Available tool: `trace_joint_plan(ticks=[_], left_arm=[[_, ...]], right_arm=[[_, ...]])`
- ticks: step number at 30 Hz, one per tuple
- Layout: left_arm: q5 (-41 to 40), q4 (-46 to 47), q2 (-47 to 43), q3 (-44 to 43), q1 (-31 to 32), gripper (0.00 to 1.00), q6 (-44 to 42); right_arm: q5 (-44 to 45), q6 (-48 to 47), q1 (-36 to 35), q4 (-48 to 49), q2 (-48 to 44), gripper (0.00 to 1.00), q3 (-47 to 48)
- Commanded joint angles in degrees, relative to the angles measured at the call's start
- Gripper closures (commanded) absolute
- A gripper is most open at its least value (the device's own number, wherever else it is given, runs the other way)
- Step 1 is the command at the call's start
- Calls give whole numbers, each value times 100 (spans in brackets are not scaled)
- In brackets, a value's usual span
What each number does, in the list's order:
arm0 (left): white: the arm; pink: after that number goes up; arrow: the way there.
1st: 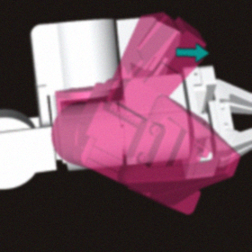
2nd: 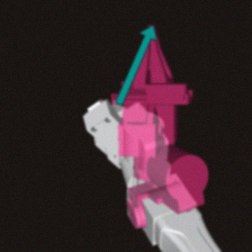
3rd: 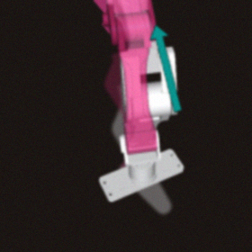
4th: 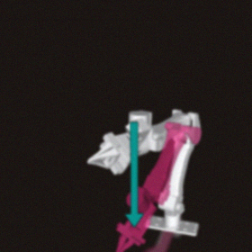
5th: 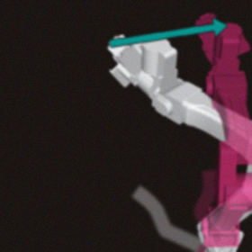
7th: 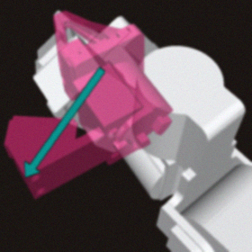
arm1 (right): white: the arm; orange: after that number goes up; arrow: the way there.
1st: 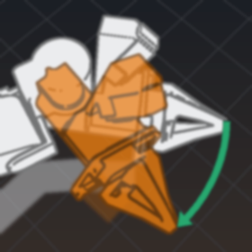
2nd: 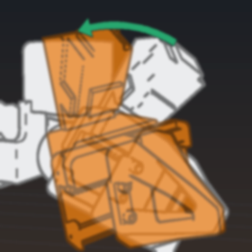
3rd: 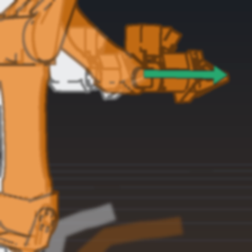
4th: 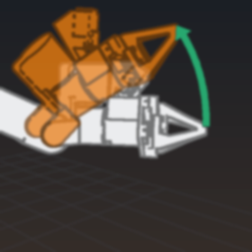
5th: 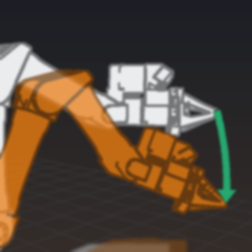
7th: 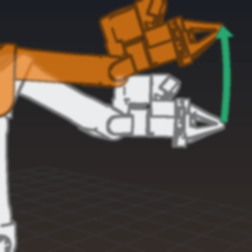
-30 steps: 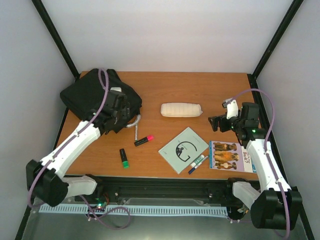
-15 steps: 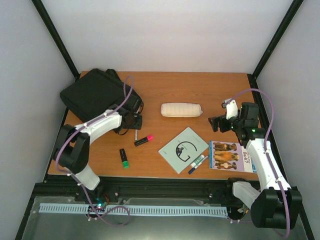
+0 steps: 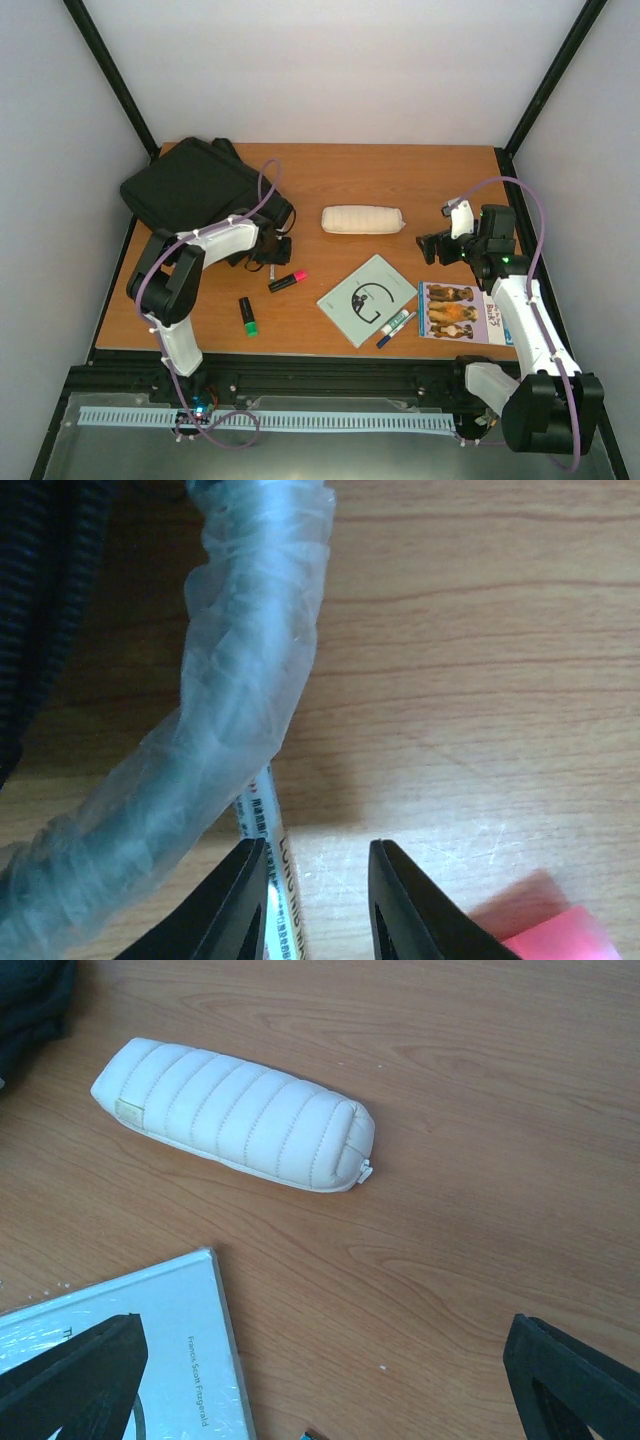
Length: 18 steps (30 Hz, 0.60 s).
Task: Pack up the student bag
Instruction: Move the stationery to the center of the board.
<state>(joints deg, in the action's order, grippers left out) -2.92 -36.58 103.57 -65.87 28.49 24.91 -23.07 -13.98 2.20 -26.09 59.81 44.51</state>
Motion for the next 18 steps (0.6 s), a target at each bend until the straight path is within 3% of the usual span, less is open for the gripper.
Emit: trace_joint_plan(ticks=[1,9,18], left_arm=[[-260,-192,31,-151,73,70,196],[-433,-357,111,-23,153,71,191],[-167,-313,51,214,511,91,123]], right_arm=[[13,-61,-44,36,41,0,-62],[22,-66,-44,38,68,0,-66],[16,-70,-54,16,122,0,-65]])
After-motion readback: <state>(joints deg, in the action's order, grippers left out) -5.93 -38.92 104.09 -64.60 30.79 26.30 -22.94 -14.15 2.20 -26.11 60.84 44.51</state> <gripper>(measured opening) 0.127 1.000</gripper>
